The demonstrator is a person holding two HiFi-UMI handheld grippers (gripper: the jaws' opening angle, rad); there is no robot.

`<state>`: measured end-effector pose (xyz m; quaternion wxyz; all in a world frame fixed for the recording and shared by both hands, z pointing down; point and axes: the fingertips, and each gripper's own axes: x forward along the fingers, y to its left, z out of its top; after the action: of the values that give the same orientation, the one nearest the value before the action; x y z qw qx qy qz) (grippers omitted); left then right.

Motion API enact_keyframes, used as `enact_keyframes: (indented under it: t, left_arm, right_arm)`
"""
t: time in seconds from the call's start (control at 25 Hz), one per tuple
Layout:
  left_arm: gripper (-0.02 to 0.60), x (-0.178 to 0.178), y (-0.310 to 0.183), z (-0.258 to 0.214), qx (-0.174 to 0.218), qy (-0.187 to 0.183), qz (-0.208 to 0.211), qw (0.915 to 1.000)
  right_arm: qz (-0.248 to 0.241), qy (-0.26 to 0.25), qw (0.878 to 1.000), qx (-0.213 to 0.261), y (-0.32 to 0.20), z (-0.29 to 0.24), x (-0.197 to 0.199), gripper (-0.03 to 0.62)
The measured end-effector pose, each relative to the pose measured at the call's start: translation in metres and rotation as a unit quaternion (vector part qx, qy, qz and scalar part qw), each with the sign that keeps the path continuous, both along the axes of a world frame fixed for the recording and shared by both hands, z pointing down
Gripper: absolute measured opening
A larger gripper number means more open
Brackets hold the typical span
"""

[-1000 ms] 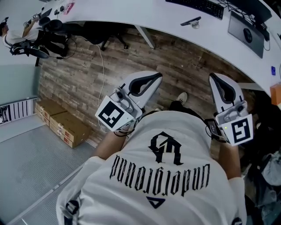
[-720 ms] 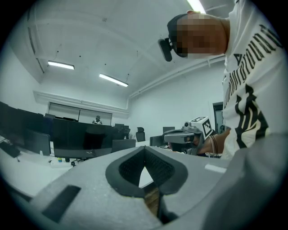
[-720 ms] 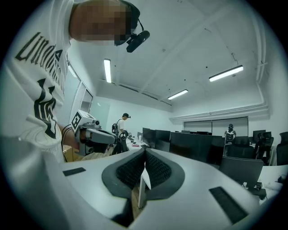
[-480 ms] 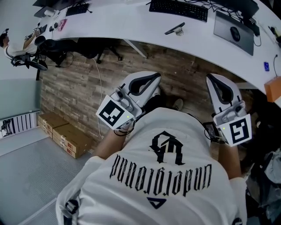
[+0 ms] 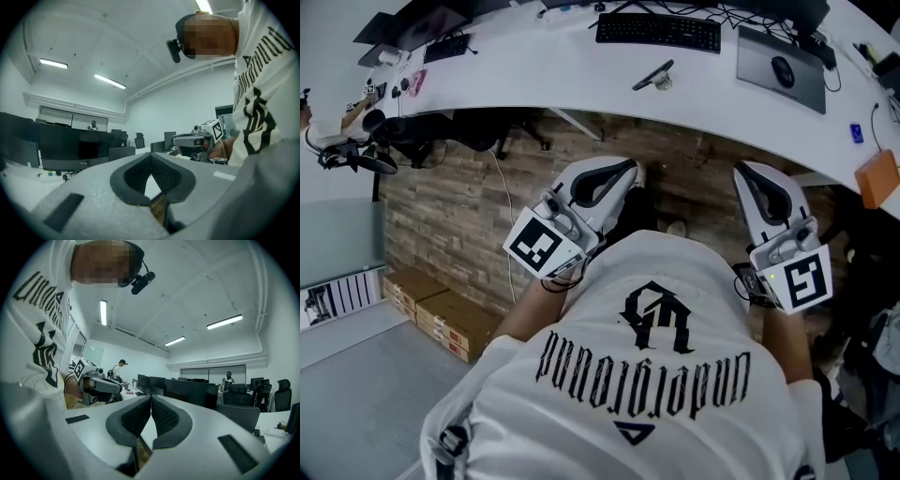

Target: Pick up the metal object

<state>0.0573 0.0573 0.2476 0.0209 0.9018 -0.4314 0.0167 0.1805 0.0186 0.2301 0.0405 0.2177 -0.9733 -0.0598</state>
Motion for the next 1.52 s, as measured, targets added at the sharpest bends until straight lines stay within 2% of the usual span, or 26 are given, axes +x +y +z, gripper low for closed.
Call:
enact_keyframes:
  t: [0.32, 0.6, 1.04, 1.52]
  left_arm:
    - [0.014, -0.016, -0.040, 0.003, -0.004, 0.008, 0.028, 0.9996]
    - [0.015, -0.047, -0.085, 0.011, -0.018, 0.012, 0.038, 0.9991]
    - [0.015, -0.094, -0.167, 0.027, -0.037, 0.023, 0.057, 0.9975]
    - [0.014, -0.136, -0.244, 0.038, -0.055, 0.020, 0.102, 0.9930]
  right_arm:
    - [0.015, 0.016, 1.000, -0.010, -0.029, 0.009, -0.018, 0.015]
    - [0.020, 0.020, 0.999, -0.030, -0.071, 0.019, -0.055, 0.015]
    - [0.035, 0.019, 0.996, -0.075, -0.155, 0.033, -0.115, 0.015]
    - [0.066, 0.007, 0.989, -0.132, -0.229, 0.056, -0.160, 0.017]
